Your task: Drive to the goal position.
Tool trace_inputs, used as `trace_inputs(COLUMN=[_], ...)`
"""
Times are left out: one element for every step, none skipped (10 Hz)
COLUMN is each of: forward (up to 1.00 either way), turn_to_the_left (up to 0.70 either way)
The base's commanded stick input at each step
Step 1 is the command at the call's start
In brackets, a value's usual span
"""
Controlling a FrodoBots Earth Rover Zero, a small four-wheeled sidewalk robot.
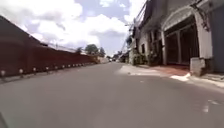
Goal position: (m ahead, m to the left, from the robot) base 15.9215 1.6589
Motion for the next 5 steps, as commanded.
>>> trace_inputs(forward=[1.0,1.0,1.0,1.0,1.0], turn_to_the_left=[0.0,0.0,0.0,0.0,0.0])
